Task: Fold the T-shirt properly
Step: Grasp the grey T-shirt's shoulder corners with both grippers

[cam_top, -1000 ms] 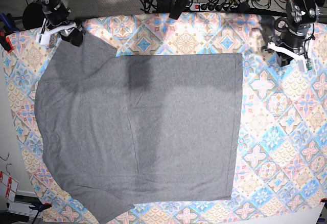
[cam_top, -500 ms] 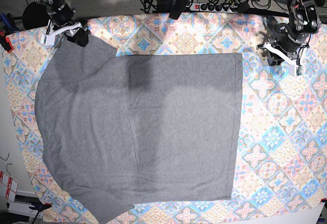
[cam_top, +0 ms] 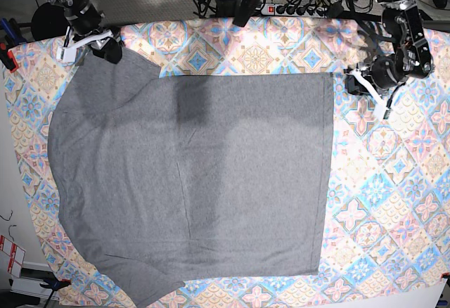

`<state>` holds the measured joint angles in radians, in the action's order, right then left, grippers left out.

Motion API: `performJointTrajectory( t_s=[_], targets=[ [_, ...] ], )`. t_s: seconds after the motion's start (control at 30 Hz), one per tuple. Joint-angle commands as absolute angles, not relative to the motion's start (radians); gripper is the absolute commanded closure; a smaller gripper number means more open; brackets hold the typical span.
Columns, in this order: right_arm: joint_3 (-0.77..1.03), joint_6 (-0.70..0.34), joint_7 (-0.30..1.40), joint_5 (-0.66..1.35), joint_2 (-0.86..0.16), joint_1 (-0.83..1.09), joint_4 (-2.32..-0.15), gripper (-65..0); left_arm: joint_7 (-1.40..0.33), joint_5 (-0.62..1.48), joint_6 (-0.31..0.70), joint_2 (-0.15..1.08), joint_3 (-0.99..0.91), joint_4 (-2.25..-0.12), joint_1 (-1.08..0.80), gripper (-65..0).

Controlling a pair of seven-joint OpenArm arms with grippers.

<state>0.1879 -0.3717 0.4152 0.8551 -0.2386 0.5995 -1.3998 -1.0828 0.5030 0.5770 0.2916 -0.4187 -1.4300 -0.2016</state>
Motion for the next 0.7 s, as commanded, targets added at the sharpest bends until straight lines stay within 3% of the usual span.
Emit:
performJointTrajectory(
  t_s=[0.0,0.2,0.33,0.67],
  targets=[
    [0.180,-0.361,0.481,0.834,-0.243,0.627,-1.397,-28.5,-1.072,0.519,0.581,0.308,-0.415,-1.443,-0.188,-7.0],
    [0.182,-0.361,0.478,0.834,-0.243,0.634,-1.399,-28.5,-1.070,0.526,0.581,0.292,-0.285,-1.442,-0.180,-7.0],
    [0.180,-0.361,0.481,0.834,-0.245,0.634,-1.399,-28.5,-1.070,0.519,0.581,0.254,-0.283,-1.442,-0.182,-7.0],
    [0.179,-0.361,0.483,0.819,-0.254,0.636,-1.400,-28.5,-1.063,0.519,0.581,0.289,-0.286,-1.440,-0.186,-6.3]
  ],
)
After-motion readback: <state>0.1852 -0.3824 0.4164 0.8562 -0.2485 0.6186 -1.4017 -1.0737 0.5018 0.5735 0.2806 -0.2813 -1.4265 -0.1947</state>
